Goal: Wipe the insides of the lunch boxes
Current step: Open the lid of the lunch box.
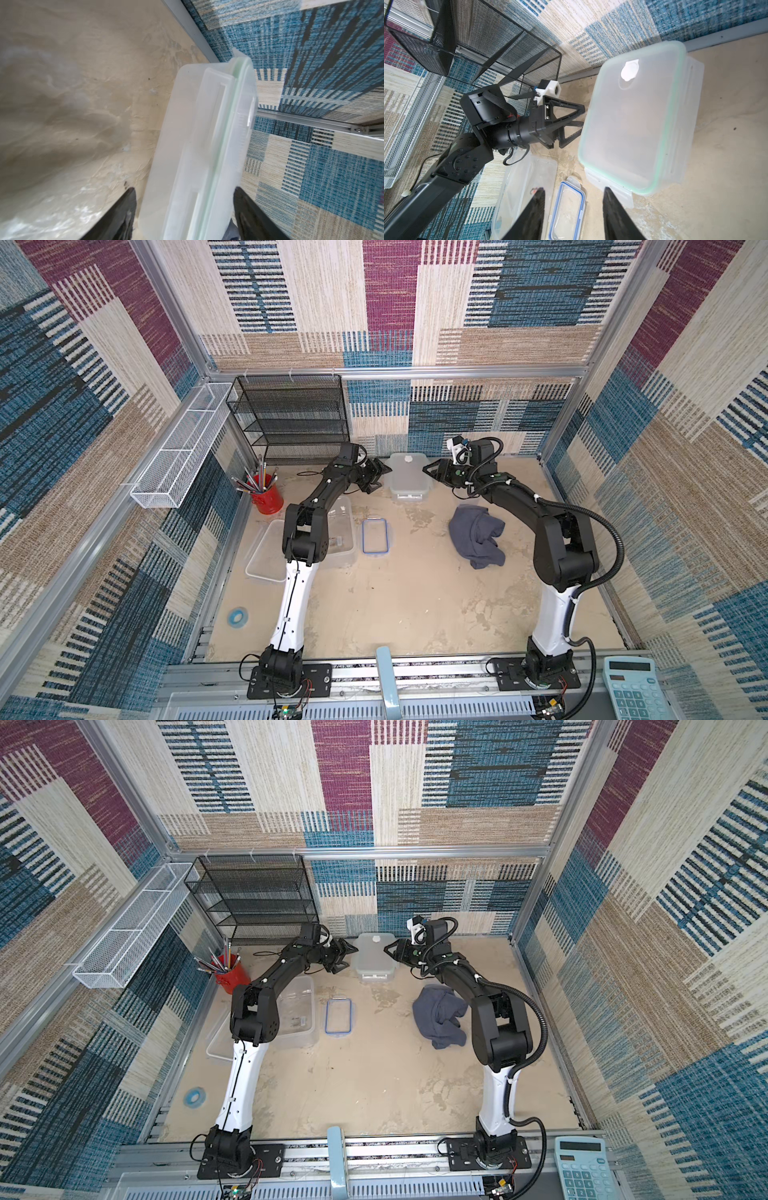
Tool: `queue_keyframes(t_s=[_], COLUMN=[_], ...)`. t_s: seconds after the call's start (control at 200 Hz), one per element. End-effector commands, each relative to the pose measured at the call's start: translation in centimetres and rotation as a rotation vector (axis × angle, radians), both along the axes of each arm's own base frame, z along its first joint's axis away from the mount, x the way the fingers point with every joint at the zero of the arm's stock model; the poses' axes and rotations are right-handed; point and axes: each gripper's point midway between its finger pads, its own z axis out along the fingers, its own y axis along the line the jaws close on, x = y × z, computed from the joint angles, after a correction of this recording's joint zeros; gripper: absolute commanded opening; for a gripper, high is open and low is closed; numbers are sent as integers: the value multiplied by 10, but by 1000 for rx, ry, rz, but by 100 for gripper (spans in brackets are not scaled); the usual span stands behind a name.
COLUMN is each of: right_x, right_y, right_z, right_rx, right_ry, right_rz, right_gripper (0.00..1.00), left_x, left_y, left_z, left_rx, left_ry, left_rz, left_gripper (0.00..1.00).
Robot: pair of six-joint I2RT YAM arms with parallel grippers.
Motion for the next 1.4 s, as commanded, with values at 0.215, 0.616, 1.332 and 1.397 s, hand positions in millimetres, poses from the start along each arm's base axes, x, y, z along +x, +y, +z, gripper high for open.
queue_keyframes(t_s=[0.215,0.616,1.332,1.397], right_x=[-1,-3,-12,-12], right_y=[1,0,-4,-5], right_z=[15,13,19,23], right_rx=[21,23,21,24], right_ry=[-41,-32,-45,-53], right_rz=[5,-3,-14,-14], right_gripper=[47,47,48,48], left_x=[15,8,-1,-3], left_y=[-24,-12,-16,-18], left_z=[19,28,50,56], left_rx=[-177,-132,-188,-207], left_ry=[-77,-105,-127,-136], left_rz=[8,59,52,48], left_gripper=[73,47,0,0])
